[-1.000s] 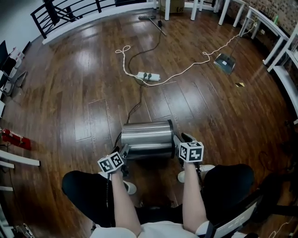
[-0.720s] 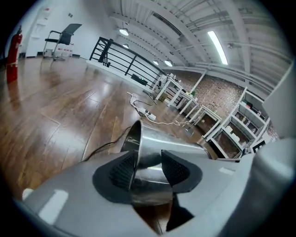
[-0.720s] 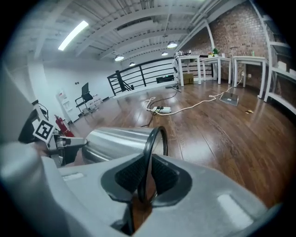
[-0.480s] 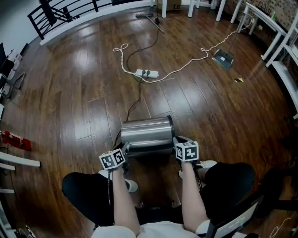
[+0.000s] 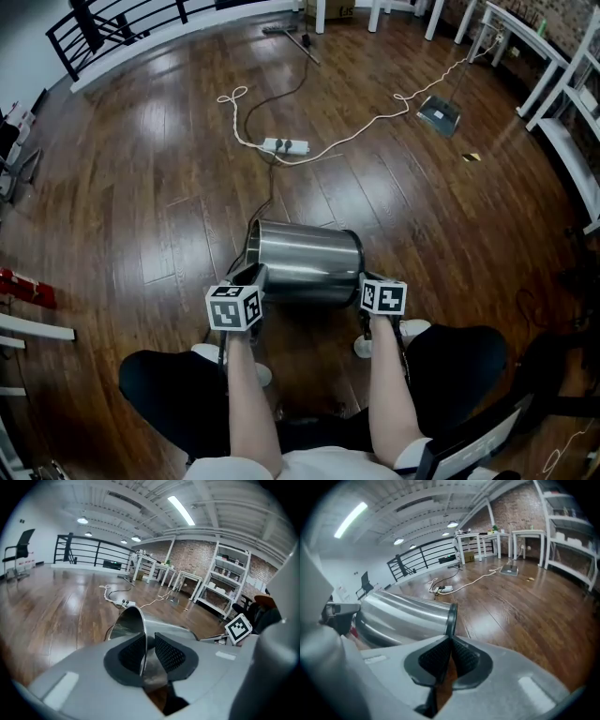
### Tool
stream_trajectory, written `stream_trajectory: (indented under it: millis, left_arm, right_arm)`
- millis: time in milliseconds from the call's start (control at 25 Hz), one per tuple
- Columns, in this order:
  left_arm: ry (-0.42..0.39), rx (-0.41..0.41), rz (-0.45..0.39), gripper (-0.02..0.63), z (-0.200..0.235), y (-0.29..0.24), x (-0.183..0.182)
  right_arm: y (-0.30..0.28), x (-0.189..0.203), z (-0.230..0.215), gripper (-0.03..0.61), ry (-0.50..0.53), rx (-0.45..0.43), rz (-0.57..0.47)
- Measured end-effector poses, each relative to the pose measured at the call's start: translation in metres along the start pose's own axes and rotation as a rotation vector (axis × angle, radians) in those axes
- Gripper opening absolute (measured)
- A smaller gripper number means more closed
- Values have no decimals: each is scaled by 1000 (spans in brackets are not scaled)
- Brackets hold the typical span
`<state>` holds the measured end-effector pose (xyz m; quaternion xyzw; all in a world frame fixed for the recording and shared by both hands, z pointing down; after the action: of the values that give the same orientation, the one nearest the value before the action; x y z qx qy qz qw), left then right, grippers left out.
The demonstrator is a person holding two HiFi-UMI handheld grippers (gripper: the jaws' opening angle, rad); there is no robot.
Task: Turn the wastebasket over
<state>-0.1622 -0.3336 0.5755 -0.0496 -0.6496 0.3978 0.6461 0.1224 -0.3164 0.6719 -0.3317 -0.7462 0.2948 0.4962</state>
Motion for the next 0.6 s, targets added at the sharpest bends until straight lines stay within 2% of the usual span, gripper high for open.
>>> stream_trajectory:
  millis: [200, 320, 400, 520, 600]
  left_arm:
    - [-249, 62, 1, 70, -52, -5, -40]
    - [-459, 68, 29, 71, -82, -18, -46]
    - [-554, 110, 35, 71, -107, -27, -45]
    - [-601, 216, 24, 66, -149, -39, -37]
    - [-620, 265, 21, 76, -174, -45, -23]
  right_arm:
    - [-20, 31, -27, 0, -201, -20, 40]
    - [-39, 62, -38, -2, -405, -79, 55]
    - [-48, 84, -46, -3, -476, -82, 77]
    - [-56, 121, -59, -9, -567, -48, 112]
    - [-60, 152, -54, -11, -680, -95, 145]
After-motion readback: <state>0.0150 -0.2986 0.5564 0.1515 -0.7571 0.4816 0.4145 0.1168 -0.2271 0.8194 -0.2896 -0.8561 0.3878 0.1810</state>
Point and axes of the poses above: the fingertips, and each gripper's own axes: y backward along the fingers, z to its left, x out of its underside, the point moved 3 cm from there along y, backward along the fingers, and after that the axes turned 11 degrees about -y, right-handed, at the moved point
